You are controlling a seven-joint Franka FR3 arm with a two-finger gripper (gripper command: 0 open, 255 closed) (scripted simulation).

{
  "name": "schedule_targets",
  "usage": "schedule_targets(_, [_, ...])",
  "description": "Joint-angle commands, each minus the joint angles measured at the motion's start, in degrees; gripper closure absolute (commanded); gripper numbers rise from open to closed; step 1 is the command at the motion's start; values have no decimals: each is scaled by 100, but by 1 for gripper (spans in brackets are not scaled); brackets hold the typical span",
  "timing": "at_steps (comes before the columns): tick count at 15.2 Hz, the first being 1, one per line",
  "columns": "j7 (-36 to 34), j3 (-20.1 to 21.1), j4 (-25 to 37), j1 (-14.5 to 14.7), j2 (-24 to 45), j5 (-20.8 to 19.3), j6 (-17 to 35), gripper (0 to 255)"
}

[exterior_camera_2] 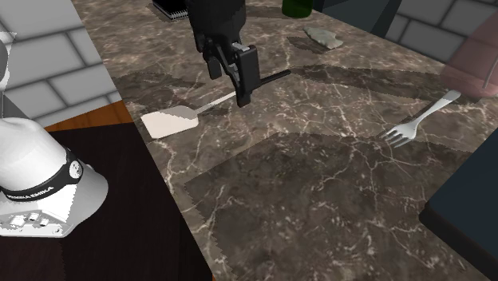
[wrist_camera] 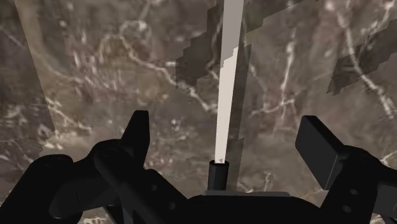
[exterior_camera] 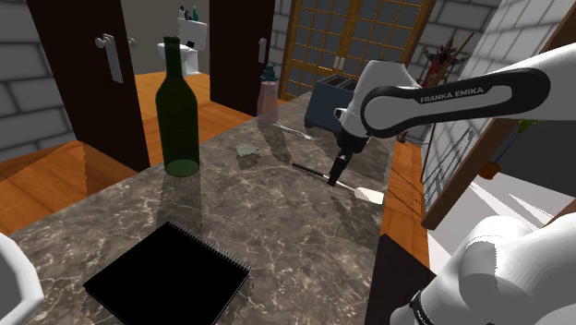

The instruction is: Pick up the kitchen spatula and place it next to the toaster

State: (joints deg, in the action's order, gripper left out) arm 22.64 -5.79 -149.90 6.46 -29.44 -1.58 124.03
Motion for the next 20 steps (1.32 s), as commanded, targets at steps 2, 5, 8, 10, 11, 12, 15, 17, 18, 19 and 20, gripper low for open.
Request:
schedule_targets(2, [-6, 4, -27, 4, 8, 2, 38, 0])
schedule_targets(5, [-6, 4, -27, 4, 8, 2, 38, 0])
schedule_targets(8, [-5, 4, -26, 3, 8, 2, 36, 255])
schedule_targets(10, [-5, 4, -26, 3, 8, 2, 36, 255])
schedule_targets(11, [-5, 4, -26, 3, 8, 2, 36, 255])
schedule_targets(12, [-5, 4, -26, 3, 8, 2, 36, 255])
schedule_targets(15, [-5, 4, -26, 3, 8, 2, 36, 255])
schedule_targets(17, [-5, 4, -26, 3, 8, 2, 36, 255])
schedule_targets(18, [-9, 8, 27, 3, -28, 2, -52, 255])
schedule_targets(19, [-11, 12, 83, 3, -60, 3, -140, 255])
schedule_targets(20, [-14, 16, 139, 3, -91, 3, -227, 255])
